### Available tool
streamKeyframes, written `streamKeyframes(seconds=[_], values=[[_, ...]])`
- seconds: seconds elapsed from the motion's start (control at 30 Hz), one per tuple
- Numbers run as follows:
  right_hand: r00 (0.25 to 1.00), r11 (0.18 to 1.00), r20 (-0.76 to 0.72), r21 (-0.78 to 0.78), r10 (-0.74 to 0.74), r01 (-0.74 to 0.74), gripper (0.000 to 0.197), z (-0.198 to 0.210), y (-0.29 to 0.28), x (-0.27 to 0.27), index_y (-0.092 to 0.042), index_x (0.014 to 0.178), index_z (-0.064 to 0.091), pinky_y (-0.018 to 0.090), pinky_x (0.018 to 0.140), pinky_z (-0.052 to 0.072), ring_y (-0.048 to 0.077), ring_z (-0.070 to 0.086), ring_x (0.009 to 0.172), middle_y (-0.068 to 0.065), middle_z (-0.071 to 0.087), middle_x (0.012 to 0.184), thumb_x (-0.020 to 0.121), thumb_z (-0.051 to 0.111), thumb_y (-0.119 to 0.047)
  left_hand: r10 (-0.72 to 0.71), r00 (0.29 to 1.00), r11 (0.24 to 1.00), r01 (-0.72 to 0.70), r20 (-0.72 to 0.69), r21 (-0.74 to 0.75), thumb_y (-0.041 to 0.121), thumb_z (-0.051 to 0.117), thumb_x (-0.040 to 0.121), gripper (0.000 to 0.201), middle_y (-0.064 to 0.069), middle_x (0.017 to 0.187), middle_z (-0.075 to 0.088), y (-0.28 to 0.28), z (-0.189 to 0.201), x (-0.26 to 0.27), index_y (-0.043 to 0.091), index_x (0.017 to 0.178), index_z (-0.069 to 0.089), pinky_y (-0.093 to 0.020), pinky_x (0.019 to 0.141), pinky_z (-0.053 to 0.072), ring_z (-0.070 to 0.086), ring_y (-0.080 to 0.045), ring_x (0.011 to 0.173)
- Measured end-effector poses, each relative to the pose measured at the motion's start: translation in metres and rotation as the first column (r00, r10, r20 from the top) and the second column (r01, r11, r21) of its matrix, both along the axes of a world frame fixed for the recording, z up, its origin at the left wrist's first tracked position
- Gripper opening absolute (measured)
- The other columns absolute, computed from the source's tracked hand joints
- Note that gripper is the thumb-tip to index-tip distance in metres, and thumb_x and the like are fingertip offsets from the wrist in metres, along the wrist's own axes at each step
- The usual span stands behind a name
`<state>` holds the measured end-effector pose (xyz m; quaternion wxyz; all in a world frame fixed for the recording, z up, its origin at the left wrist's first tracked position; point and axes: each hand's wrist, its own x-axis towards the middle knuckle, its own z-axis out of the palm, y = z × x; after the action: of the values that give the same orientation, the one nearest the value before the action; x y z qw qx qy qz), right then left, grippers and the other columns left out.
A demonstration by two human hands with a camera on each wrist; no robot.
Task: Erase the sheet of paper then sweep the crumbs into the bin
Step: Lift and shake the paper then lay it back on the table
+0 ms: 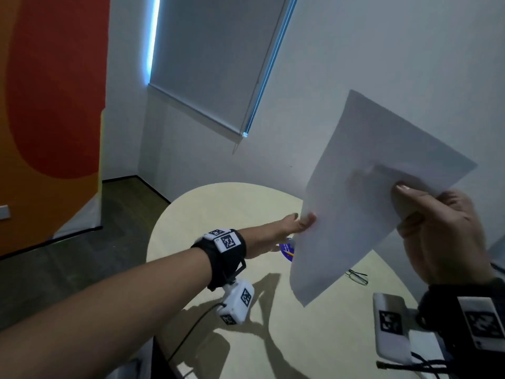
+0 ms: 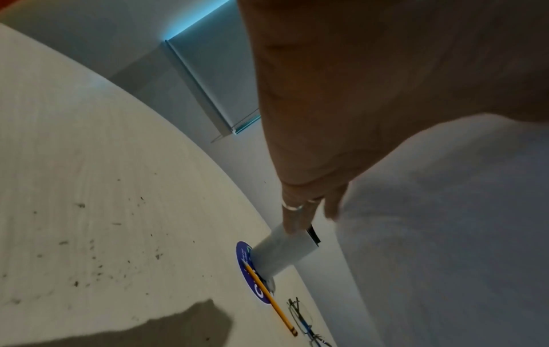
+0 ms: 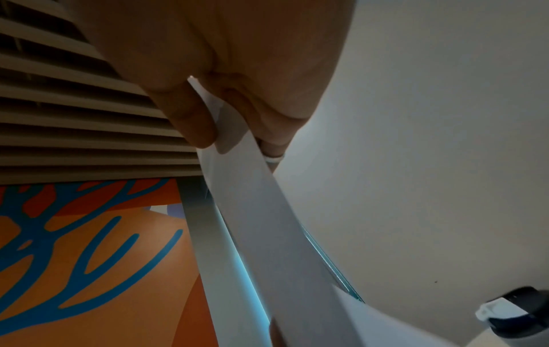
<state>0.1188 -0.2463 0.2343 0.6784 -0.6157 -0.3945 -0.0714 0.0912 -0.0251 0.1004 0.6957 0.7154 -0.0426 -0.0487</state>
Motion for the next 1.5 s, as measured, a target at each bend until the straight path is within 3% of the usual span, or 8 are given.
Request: streamKeyframes(seconds=[0.23,0.37,0.57,0.8,0.97,1.1,1.33,1.5], values=[[0.998,0.998,-0.051,0.048,-0.025,0.027,0.032,-0.007,-0.035,0.0,-0.005,0.105,0.078,0.039,0.107,0.056,0.033,0.073,0.116,0.007,0.08,0.107,0.104,0.048,0.005,-0.03,0.987,0.999,0.035,0.161,-0.03,0.054,0.094,0.068,0.093,0.004,0.138,0.067,0.02,-0.009,-0.003,0.021,0.147,0.056,-0.025,0.108,0.048,0.063,-0.008,0.128],[0.99,0.99,-0.033,0.006,-0.141,0.141,0.037,-0.014,-0.056,0.013,-0.021,0.101,0.084,0.025,0.092,0.059,0.018,0.076,0.108,-0.005,0.082,0.107,0.107,0.053,-0.002,0.062,0.981,0.998,-0.063,0.185,-0.004,0.007,0.08,0.091,0.042,-0.015,0.129,0.073,0.034,-0.008,-0.003,0.001,0.131,0.068,-0.051,0.111,0.05,0.068,-0.034,0.123],[0.92,0.924,-0.089,-0.076,-0.381,0.375,0.017,-0.05,-0.096,0.022,-0.019,0.093,0.075,0.024,0.059,0.059,0.01,0.07,0.064,-0.01,0.076,0.074,0.101,0.067,-0.008,0.194,0.956,0.95,-0.24,0.221,0.201,0.028,0.084,0.091,0.021,0.0,0.088,0.076,0.049,-0.002,-0.022,0.009,0.097,0.075,-0.035,0.071,0.055,0.069,-0.02,0.074],[0.827,0.905,-0.369,-0.154,-0.424,0.396,0.046,-0.1,-0.141,-0.011,-0.012,0.091,0.065,0.022,0.054,0.06,0.009,0.066,0.057,-0.005,0.071,0.069,0.06,0.081,-0.042,0.137,0.972,0.947,-0.186,0.192,0.261,0.038,0.08,0.094,0.023,-0.034,0.107,0.069,0.034,0.003,-0.056,0.017,0.104,0.078,-0.034,0.067,0.038,0.052,-0.028,0.078],[0.736,0.893,-0.509,-0.306,-0.446,0.329,0.029,-0.152,-0.184,-0.038,-0.007,0.106,0.074,0.018,0.045,0.051,0.013,0.068,0.058,0.009,0.081,0.095,0.082,0.075,-0.023,0.153,0.975,0.909,-0.202,0.158,0.366,0.032,0.081,0.091,0.016,-0.009,0.085,0.078,0.0,-0.005,-0.085,0.02,0.1,0.077,-0.02,0.053,0.042,0.057,-0.012,0.055],[0.678,0.848,-0.582,-0.517,-0.45,0.119,0.03,-0.2,-0.215,-0.075,0.002,0.109,0.075,0.026,0.044,0.052,0.032,0.064,0.063,0.028,0.078,0.097,0.084,0.076,-0.015,0.055,0.995,0.849,-0.004,-0.081,0.528,0.036,0.091,0.079,0.03,-0.003,0.091,0.08,-0.015,-0.036,-0.104,0.028,0.103,0.075,-0.043,0.073,0.06,0.076,-0.027,0.077],[0.756,0.434,0.036,-0.8,-0.653,0.413,0.023,-0.226,-0.24,-0.033,-0.016,0.081,0.072,0.047,0.072,0.06,0.025,0.068,0.067,0.002,0.075,0.075,0.099,0.075,-0.03,0.068,0.967,0.83,0.083,-0.247,0.551,0.036,0.09,0.076,0.028,-0.008,0.088,0.08,-0.032,-0.062,-0.086,0.026,0.098,0.076,-0.048,0.077,0.057,0.076,-0.037,0.079],[0.767,0.171,0.369,-0.837,-0.525,0.519,0.04,-0.245,-0.248,0.067,-0.008,0.146,0.058,0.04,0.115,0.035,0.037,0.05,0.138,0.016,0.052,0.153,0.107,0.056,-0.009,0.116,0.967,0.819,0.036,-0.226,0.573,0.039,0.091,0.075,0.029,-0.007,0.082,0.079,-0.052,-0.079,-0.071,0.027,0.097,0.075,-0.037,0.072,0.05,0.072,-0.04,0.075]])
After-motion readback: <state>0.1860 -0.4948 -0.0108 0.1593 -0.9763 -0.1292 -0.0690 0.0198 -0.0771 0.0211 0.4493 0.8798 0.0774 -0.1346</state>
